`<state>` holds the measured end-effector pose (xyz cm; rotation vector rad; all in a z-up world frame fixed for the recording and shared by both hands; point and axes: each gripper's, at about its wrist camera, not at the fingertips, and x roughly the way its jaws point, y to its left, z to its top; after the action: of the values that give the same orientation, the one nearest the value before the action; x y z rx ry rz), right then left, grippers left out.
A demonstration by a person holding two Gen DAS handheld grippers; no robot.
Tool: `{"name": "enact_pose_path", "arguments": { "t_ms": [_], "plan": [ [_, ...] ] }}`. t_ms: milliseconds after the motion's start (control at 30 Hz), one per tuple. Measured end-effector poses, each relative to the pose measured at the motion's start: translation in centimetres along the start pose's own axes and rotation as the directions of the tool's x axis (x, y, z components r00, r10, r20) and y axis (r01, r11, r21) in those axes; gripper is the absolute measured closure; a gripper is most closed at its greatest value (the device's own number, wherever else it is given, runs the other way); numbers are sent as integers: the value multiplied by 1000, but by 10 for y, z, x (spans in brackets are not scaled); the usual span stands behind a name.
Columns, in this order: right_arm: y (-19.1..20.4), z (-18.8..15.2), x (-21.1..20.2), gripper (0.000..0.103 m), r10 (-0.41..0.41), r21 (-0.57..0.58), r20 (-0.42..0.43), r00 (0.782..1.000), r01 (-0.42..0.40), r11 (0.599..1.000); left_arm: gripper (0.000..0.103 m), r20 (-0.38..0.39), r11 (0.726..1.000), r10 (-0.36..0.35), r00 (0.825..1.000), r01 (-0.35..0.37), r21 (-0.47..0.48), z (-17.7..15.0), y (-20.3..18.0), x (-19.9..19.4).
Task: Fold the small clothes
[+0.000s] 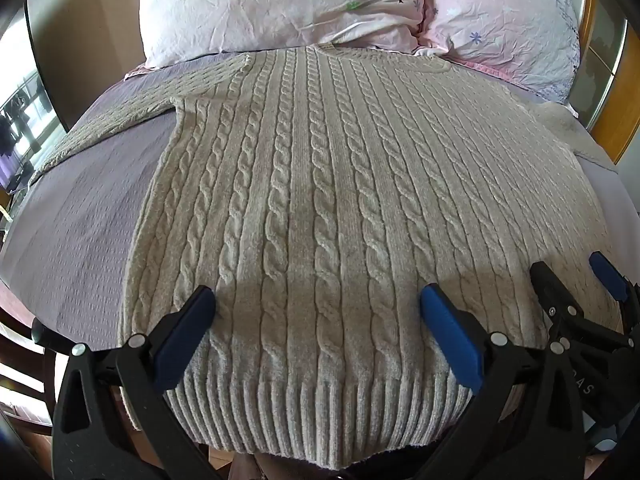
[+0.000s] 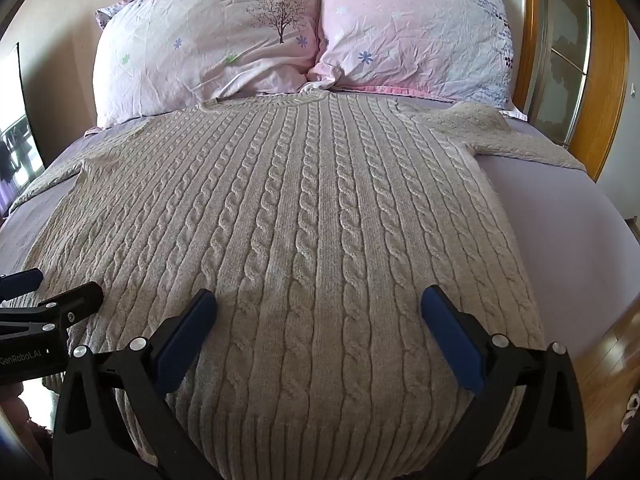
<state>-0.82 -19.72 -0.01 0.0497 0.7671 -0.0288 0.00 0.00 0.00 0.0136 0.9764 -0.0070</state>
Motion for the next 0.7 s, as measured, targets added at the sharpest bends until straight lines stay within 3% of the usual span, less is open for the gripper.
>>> {"name": "enact_pose_path", "arguments": {
  "t_ms": [700],
  "plan": [
    [0, -1, -2, 1, -1, 0, 6, 1000, 1, 1000, 2, 2, 1000, 0, 1000, 0, 0, 0, 0, 0]
  ]
}}
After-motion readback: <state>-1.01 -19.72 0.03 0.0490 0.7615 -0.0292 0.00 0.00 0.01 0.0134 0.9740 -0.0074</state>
